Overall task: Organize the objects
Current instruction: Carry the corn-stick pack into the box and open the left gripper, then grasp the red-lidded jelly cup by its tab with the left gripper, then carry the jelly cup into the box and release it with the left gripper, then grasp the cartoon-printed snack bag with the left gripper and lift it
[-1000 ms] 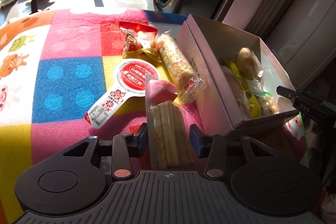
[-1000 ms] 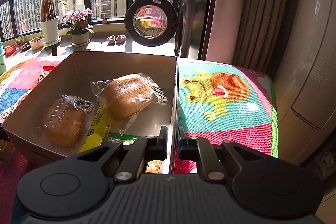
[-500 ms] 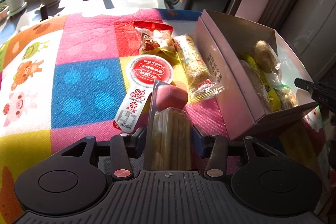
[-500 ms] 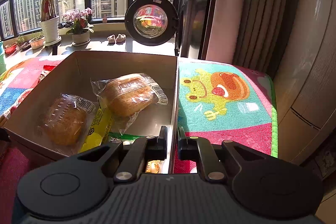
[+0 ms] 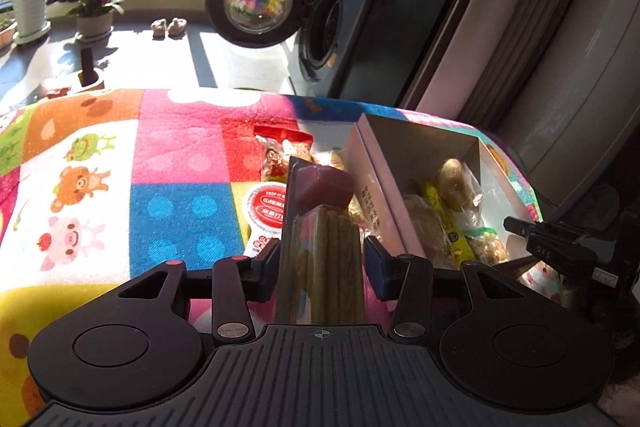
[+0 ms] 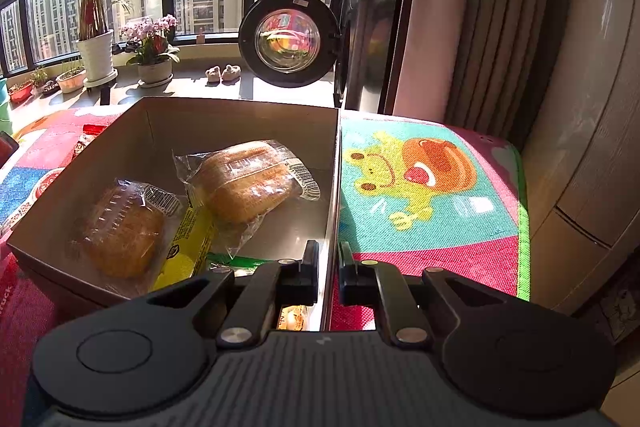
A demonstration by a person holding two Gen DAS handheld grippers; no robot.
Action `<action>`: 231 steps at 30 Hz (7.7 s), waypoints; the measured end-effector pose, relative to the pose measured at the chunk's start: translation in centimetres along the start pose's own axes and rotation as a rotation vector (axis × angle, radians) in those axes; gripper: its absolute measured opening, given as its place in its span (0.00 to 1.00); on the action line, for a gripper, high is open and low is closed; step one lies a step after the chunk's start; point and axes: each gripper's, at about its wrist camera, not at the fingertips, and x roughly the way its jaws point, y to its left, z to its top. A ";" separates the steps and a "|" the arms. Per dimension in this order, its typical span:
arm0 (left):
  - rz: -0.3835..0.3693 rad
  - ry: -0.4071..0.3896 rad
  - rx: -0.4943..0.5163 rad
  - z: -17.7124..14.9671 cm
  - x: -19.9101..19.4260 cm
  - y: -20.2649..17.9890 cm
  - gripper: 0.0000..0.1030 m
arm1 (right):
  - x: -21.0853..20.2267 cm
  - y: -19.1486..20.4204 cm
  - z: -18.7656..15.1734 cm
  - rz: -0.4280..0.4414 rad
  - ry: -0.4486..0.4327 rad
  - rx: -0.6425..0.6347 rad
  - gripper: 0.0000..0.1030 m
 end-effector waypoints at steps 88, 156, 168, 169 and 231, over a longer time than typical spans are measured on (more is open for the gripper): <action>0.186 0.063 0.198 1.1 10.5 0.4 0.55 | -0.1 0.4 -0.1 -0.003 0.010 -0.010 0.13; 0.091 0.027 0.172 -2.2 5.7 1.6 0.11 | -0.2 0.5 -0.1 0.001 0.007 -0.008 0.15; -0.027 -0.057 0.093 1.8 2.7 -0.3 0.11 | -0.3 0.3 -0.2 0.014 -0.002 0.004 0.16; -0.042 -0.067 0.088 2.2 2.4 -0.6 0.11 | -0.2 0.3 -0.2 0.015 -0.003 0.006 0.16; -0.076 -0.065 -0.495 5.0 15.7 9.8 0.20 | 1.3 1.4 0.4 -0.034 0.010 -0.051 0.18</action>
